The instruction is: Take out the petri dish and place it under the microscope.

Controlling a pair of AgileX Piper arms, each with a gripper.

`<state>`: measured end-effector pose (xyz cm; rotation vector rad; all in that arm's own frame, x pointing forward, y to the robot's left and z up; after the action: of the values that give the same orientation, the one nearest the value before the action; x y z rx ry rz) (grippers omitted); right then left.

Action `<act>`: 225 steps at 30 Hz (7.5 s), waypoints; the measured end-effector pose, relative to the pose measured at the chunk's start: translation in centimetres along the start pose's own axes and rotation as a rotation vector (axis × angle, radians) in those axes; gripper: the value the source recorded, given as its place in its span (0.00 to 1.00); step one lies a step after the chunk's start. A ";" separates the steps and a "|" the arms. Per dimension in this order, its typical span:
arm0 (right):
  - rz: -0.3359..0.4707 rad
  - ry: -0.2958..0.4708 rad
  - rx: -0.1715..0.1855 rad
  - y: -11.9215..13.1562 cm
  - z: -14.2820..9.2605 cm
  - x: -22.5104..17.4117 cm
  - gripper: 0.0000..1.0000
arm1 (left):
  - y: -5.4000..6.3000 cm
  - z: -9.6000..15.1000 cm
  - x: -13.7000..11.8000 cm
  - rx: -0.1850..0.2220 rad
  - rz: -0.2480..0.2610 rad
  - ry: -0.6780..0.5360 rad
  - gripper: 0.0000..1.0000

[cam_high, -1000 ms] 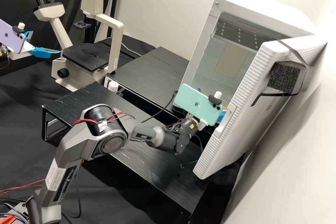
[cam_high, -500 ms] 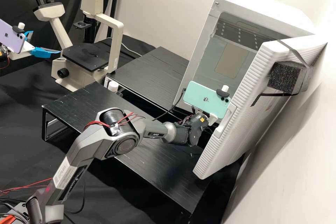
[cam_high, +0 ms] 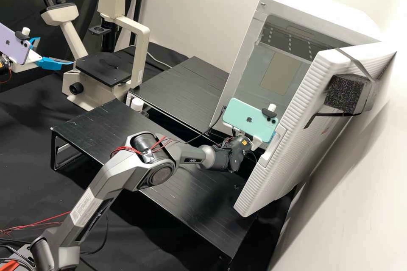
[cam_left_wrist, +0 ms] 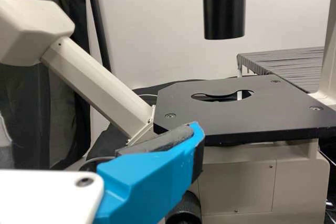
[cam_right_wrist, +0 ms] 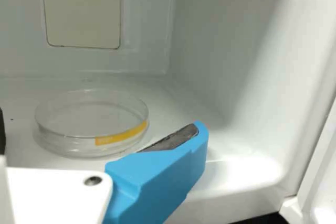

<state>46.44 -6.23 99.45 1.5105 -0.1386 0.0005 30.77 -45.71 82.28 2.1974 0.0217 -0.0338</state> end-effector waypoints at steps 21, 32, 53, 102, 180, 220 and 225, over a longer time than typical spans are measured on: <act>-0.029 -0.011 -0.004 -1.5 -0.3 2.2 0.00 | 0.0 0.0 0.0 0.000 0.000 0.000 1.00; -0.036 -0.023 0.008 -1.9 -0.1 2.8 0.00 | 0.0 0.0 0.0 0.000 0.000 0.000 1.00; -0.033 -0.026 0.012 -1.8 -0.2 2.8 0.00 | 0.0 0.0 0.0 0.000 0.000 0.000 1.00; 0.022 0.037 0.181 -1.0 0.0 -9.2 0.00 | 0.0 0.0 0.0 0.000 0.000 0.000 1.00; -0.354 0.489 0.004 -29.4 -29.7 -16.4 0.00 | 0.0 0.0 0.0 0.000 0.000 0.000 1.00; -0.395 0.407 -0.012 -36.5 -34.0 -9.4 0.00 | 0.0 0.0 0.0 0.000 0.000 0.000 1.00; -0.384 0.404 -0.013 -36.8 -34.1 -9.0 0.00 | 0.0 0.0 0.0 0.000 0.000 0.000 1.00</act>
<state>43.78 26.23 60.14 1.4743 0.4741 -0.0032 30.77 -45.71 82.28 2.1974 0.0217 -0.0338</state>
